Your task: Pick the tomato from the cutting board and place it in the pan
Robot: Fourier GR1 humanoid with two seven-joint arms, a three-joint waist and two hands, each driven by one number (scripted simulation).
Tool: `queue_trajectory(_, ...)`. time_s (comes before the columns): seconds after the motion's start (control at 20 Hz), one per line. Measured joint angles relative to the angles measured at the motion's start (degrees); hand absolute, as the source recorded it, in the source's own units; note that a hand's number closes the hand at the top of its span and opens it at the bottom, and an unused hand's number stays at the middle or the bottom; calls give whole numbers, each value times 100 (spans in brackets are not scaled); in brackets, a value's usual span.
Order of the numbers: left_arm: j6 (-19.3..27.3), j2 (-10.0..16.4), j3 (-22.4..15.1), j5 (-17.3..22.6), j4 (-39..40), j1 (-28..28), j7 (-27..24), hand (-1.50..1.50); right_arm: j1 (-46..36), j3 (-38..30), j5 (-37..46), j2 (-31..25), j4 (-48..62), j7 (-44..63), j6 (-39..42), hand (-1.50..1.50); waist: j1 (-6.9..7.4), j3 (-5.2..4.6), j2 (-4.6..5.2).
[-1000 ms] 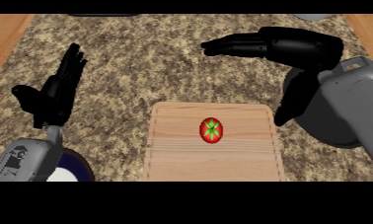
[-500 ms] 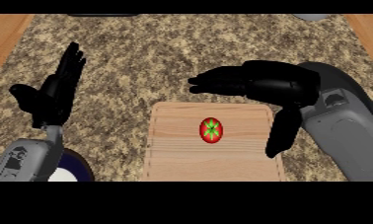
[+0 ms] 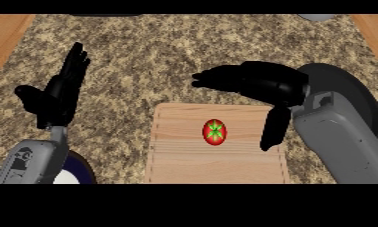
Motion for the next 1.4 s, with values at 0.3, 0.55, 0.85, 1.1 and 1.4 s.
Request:
queue_trajectory(0.3, -179, -55, 187, -81, 16, 46, 3, 0, 67, 148, 555, 218, 311, -331, 125, -150, 1, 0, 1)
queue_trajectory(0.55, -224, -105, 244, -185, -187, 73, 223, 0, 61, 383, 1069, 425, 597, -636, 101, -150, 8, 1, 1)
queue_trajectory(0.85, -332, -202, 377, -305, -116, 42, 166, 0, 106, 556, 1690, 589, 816, -880, -61, -150, 2, 0, 1)
queue_trajectory(1.1, -343, -263, 402, -398, -130, -14, 257, 0, 160, 826, 2284, 509, 763, -921, -195, -150, -11, 0, -2)
queue_trajectory(1.4, -469, -331, 536, -423, -115, 33, 182, 0, 178, 938, 2894, 641, 856, -931, -246, -150, -7, 0, -2)
